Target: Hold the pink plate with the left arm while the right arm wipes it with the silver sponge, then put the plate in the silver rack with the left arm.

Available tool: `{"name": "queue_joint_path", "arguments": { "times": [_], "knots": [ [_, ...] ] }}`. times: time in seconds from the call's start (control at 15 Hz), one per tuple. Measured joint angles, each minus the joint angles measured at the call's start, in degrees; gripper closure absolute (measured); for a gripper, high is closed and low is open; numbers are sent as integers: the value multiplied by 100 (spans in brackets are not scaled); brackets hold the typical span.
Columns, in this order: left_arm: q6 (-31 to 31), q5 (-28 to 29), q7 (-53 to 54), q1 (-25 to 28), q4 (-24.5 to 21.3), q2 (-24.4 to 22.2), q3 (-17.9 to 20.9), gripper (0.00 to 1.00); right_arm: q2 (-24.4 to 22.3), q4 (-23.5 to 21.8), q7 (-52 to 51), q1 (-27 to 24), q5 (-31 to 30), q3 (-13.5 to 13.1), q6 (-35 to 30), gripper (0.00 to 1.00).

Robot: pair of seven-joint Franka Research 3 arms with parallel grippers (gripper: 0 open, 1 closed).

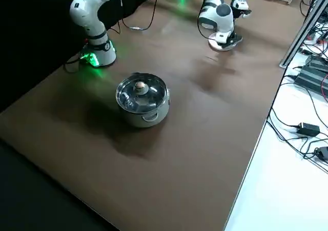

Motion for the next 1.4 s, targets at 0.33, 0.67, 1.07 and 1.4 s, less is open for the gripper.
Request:
{"name": "queue_joint_path", "arguments": {
  "times": [0.33, 0.67, 1.07, 1.4],
  "knots": [
    [0, 0, 0, 0, 0, 0, 0, 97, -81, -25, -4, 28, -296, -1, -513, 96],
    [0, 0, 0, 0, 0, 0, 0, 97, -100, -20, 0, 280, -333, 9, -663, 96],
    [0, -3, -131, -1, -2, 0, -1, 97, -41, -4, 86, 518, -403, -71, 87, 96],
    [2, -4, -174, -2, -3, 0, -4, 97, -50, 68, 68, 351, -658, -408, -84, 96]
  ]
}}
